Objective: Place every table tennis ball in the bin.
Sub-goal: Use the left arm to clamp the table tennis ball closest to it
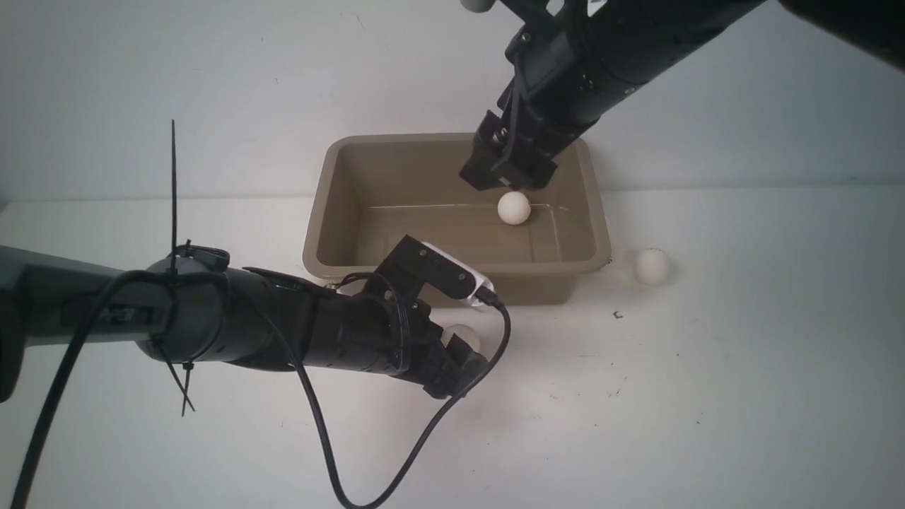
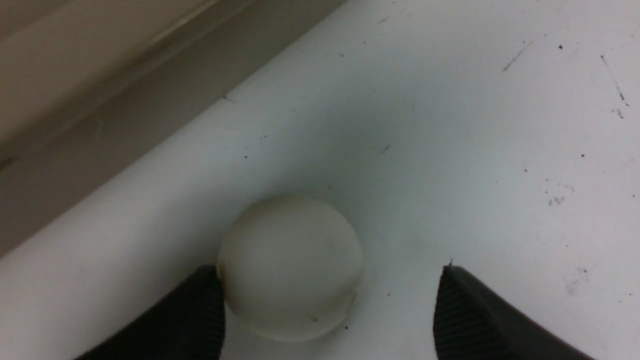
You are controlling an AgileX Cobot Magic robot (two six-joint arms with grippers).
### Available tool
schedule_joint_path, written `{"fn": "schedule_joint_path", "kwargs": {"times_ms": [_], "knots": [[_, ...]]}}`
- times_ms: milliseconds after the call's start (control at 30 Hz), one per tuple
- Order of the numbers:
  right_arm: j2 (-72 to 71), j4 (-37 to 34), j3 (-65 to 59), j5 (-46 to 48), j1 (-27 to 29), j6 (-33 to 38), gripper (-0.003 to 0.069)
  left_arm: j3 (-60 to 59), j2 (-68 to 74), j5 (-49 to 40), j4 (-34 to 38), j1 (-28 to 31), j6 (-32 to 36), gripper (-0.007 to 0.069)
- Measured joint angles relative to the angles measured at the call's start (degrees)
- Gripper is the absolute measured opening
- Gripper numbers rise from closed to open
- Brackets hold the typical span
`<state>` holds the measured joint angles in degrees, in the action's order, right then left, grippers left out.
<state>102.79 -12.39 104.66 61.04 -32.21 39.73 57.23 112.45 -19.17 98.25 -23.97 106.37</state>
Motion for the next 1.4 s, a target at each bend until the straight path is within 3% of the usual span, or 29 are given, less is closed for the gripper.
{"fn": "schedule_joint_path", "kwargs": {"times_ms": [33,67,167,233,367,633,800,900,967,1033,1100,1200,1400], "knots": [[0.0,0.0,0.0,0.0,0.0,0.18,0.0579,0.0,0.18,0.0,0.0,0.0,-0.28,0.0387],[0.0,0.0,0.0,0.0,0.0,0.2,0.0579,0.0,0.24,0.0,0.0,0.0,-0.38,0.0375],[0.0,0.0,0.0,0.0,0.0,0.37,0.0568,0.06,0.24,-0.15,0.0,0.0,-1.17,0.0125],[0.0,0.0,0.0,0.0,0.0,0.43,0.0557,0.06,0.24,-1.26,0.0,0.0,-1.31,0.0039],[0.0,0.0,0.0,-0.21,0.0,1.39,0.054,0.06,0.08,-6.67,0.0,0.0,-1.49,-0.0004],[0.0,0.0,0.0,-0.47,0.0,1.86,0.0536,0.06,0.05,-9.64,-0.06,-0.12,-1.66,-0.0004],[0.0,4.56,0.0,-0.46,0.0,-0.04,0.0536,0.06,0.05,-11.03,-0.06,-0.12,-1.7,0.0089],[-0.04,8.7,0.0,2.0,0.06,-4.31,0.0536,0.06,0.05,-12.33,-0.06,-0.12,-2.21,0.0265],[-0.04,9.2,0.0,3.33,0.06,-5.56,0.0536,0.06,0.05,-12.49,-0.06,-0.12,-2.43,0.0323],[-0.11,9.39,0.0,5.55,0.17,-6.88,0.0536,0.06,0.05,-12.54,-0.06,-0.12,-2.59,0.0464],[-0.18,9.45,0.0,6.44,0.17,-7.36,0.0536,0.06,0.05,-12.54,-0.06,-0.12,-2.59,0.0531],[-0.18,9.89,0.0,7.58,0.17,-8.26,0.0536,0.06,0.05,-12.54,-0.06,-0.19,-2.59,0.0573],[-0.2,11.55,0.0,10.79,0.17,-10.57,0.0536,0.19,0.05,-11.19,-0.06,-2.23,-1.91,0.0577]]}}
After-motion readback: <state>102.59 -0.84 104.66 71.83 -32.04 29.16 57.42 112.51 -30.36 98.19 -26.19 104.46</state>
